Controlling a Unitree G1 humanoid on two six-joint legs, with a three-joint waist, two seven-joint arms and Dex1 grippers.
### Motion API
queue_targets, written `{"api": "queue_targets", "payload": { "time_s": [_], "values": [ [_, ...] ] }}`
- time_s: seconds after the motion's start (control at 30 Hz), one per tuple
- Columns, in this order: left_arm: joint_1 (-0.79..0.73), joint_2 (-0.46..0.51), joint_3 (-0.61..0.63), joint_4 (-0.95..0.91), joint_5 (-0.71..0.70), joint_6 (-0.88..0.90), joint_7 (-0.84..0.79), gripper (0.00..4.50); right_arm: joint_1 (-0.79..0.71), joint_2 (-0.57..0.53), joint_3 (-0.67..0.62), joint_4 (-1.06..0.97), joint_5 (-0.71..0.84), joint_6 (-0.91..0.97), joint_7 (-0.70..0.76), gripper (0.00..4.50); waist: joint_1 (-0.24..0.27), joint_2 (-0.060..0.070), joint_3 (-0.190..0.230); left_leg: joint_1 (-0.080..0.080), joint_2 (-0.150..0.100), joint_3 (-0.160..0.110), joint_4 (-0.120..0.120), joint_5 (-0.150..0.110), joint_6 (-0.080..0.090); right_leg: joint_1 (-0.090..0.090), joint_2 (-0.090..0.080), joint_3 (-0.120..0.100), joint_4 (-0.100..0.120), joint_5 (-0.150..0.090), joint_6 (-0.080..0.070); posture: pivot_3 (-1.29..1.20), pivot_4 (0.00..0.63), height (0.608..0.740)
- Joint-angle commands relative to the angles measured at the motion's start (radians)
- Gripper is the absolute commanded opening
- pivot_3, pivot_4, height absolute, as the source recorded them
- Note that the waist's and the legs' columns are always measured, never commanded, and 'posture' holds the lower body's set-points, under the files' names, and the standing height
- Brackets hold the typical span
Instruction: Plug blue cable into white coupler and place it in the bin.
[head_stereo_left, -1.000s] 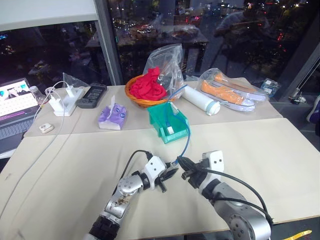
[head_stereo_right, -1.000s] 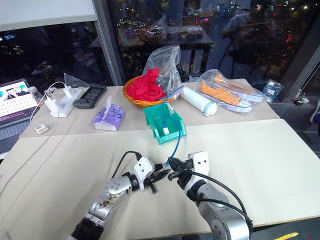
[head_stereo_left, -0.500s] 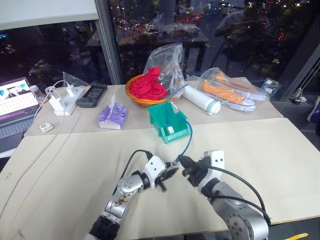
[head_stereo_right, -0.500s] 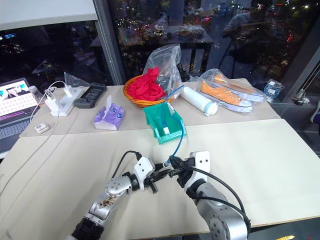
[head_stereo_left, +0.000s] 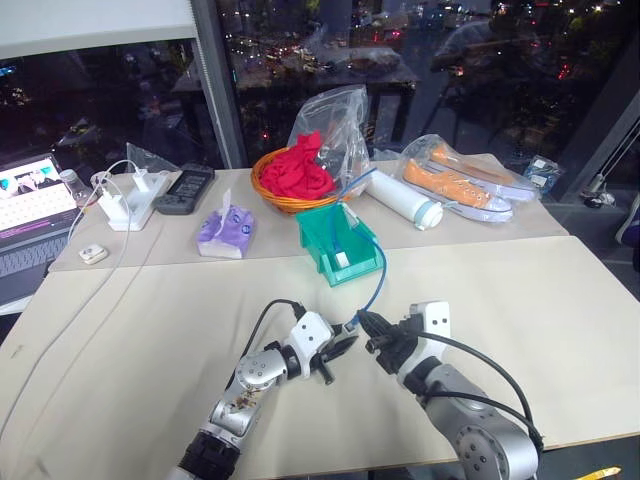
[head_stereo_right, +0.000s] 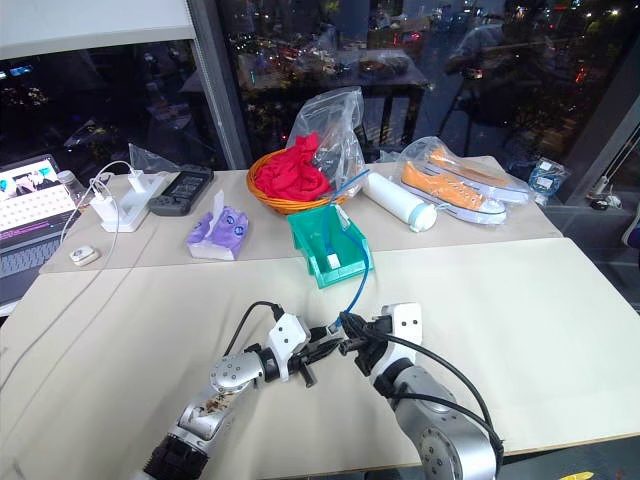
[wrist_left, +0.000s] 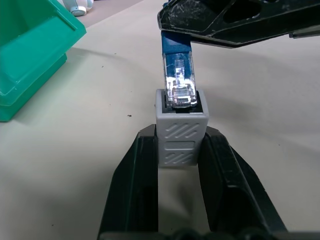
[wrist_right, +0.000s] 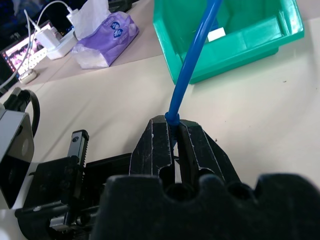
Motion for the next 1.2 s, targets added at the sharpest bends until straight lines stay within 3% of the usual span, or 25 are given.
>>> {"api": "queue_targets", "payload": {
  "time_s": [0.03,0.43,0.6,0.8,1.2],
  "values": [
    [0.041,0.008,-0.027,0.056,0.023,0.047,-0.003,0.64,0.014,-0.014,0.006,-0.003,-0.033,-0.035,-0.005,0.00,0.000,0.000,0.000,-0.001,0.000,0.000,-0.001,0.000,0.000,0.000,0.000,0.000,0.000,0.000,0.000,0.00,0.150,0.732],
    [0.044,0.009,-0.027,0.051,0.019,0.034,-0.008,0.64,0.027,-0.019,0.090,-0.011,-0.081,-0.056,-0.016,0.00,-0.002,0.000,0.000,-0.003,0.000,0.000,-0.004,0.000,0.000,0.000,0.000,0.000,-0.003,0.000,0.000,0.00,0.150,0.732],
    [0.075,-0.016,-0.004,0.010,-0.061,-0.053,-0.053,0.64,0.008,-0.044,0.126,-0.049,-0.144,-0.065,-0.040,0.00,-0.006,0.000,0.000,-0.003,0.000,0.000,-0.004,0.000,0.000,-0.001,0.000,0.000,-0.003,0.000,0.000,0.00,0.150,0.732],
    [0.089,-0.009,0.022,0.046,-0.111,-0.096,-0.110,0.64,0.031,-0.066,0.151,-0.168,-0.259,-0.074,-0.113,0.00,-0.004,-0.001,0.000,-0.012,-0.001,0.000,-0.004,0.004,-0.007,-0.017,0.000,0.001,-0.004,0.004,-0.007,0.00,0.150,0.732],
    [0.075,-0.019,0.012,0.086,-0.105,-0.137,-0.148,0.64,0.043,-0.104,0.168,-0.325,-0.324,0.024,-0.139,0.00,-0.003,-0.003,0.003,-0.013,-0.001,0.000,-0.005,0.000,-0.003,-0.016,-0.001,0.001,-0.007,0.004,-0.009,0.00,0.150,0.732]
  ]
}}
